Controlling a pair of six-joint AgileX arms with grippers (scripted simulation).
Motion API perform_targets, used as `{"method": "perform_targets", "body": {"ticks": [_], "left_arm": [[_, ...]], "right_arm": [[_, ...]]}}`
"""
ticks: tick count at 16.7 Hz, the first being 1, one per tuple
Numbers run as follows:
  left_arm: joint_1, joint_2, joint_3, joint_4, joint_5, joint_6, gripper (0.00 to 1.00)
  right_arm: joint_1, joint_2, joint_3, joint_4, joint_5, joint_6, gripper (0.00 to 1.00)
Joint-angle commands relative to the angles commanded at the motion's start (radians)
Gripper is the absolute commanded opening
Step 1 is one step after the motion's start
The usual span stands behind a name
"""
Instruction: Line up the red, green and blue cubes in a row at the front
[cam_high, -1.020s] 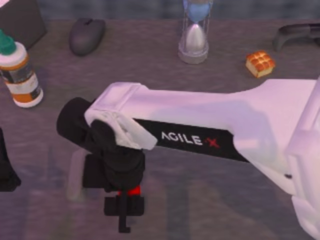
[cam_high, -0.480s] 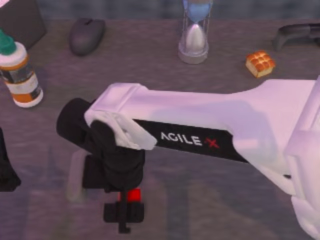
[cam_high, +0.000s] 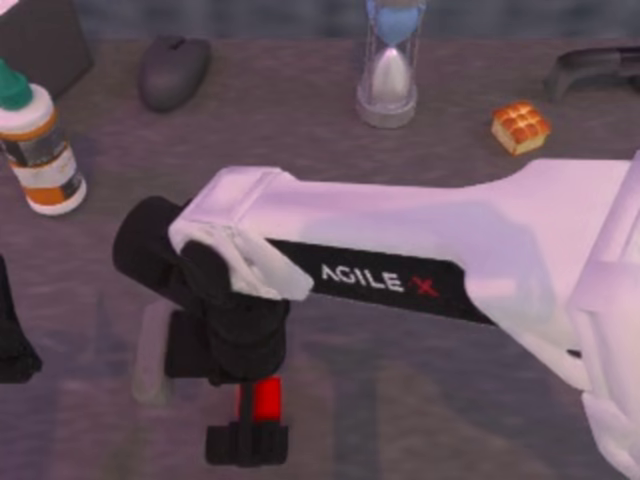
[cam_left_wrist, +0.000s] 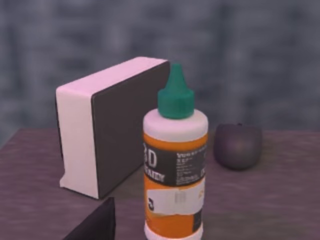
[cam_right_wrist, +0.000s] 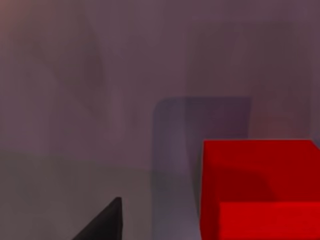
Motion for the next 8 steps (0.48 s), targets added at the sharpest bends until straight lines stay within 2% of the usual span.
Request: {"method": "perform_targets", "body": {"ticks": [4, 8], "left_arm": [[0.000, 0.000, 0.000, 0.000, 0.000, 0.000, 1.00], [0.000, 0.000, 0.000, 0.000, 0.000, 0.000, 1.00]], "right_arm": [[0.001, -0.002, 0.018, -0.017, 0.000, -0.002, 1.00], [0.003, -0.024, 0.130, -0.162, 0.000, -0.002, 1.00]]}}
